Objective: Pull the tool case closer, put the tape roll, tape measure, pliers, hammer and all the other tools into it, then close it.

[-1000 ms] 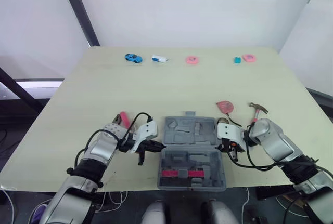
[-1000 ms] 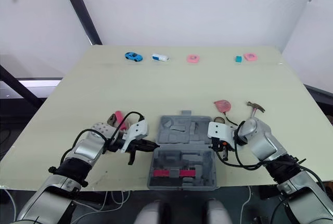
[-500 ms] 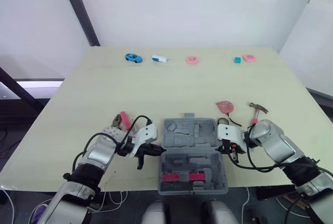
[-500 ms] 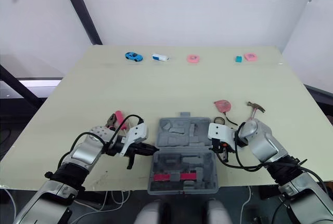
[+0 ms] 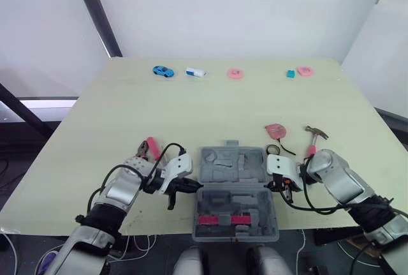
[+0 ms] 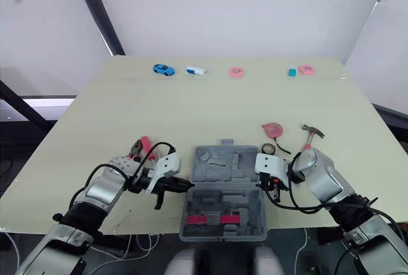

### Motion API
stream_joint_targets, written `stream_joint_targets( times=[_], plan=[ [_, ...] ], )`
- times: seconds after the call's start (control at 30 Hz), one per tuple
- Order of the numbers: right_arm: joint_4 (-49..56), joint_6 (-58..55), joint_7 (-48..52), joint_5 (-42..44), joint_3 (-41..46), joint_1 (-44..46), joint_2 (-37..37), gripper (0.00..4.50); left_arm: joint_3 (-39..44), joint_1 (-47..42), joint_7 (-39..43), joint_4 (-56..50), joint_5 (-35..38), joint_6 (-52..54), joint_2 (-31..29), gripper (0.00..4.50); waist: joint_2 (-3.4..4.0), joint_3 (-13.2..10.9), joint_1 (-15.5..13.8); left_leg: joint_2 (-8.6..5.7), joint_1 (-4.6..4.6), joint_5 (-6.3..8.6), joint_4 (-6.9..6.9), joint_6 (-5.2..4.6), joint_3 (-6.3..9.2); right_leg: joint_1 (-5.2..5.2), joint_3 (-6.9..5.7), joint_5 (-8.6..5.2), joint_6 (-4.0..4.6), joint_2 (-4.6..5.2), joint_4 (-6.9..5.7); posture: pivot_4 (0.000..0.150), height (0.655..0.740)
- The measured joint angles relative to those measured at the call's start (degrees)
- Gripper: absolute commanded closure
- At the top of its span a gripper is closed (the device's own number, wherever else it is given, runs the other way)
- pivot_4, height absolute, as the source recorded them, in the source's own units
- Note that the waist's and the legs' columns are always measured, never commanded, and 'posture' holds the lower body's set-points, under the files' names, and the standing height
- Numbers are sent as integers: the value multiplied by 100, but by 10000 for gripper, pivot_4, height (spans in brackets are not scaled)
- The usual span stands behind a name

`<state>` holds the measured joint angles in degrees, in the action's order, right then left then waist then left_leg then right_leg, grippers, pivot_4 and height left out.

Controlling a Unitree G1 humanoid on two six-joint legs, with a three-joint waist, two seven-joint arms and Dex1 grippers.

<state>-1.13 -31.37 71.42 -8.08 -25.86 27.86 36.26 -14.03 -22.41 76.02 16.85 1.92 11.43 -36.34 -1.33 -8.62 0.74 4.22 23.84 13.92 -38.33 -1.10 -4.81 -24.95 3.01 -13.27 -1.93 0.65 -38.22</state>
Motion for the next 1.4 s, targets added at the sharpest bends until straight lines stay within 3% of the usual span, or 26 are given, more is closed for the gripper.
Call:
stream_joint_targets(
  times=[1.4],
  plan=[
    [582,-357,-58,262,-126,-318,252,45000,-68,352,26,-428,166,72,-226,43717,-1,1,0,0,-3,0,0,0,1,2,0,-1,1,0,0,1500,7400]
  ],
)
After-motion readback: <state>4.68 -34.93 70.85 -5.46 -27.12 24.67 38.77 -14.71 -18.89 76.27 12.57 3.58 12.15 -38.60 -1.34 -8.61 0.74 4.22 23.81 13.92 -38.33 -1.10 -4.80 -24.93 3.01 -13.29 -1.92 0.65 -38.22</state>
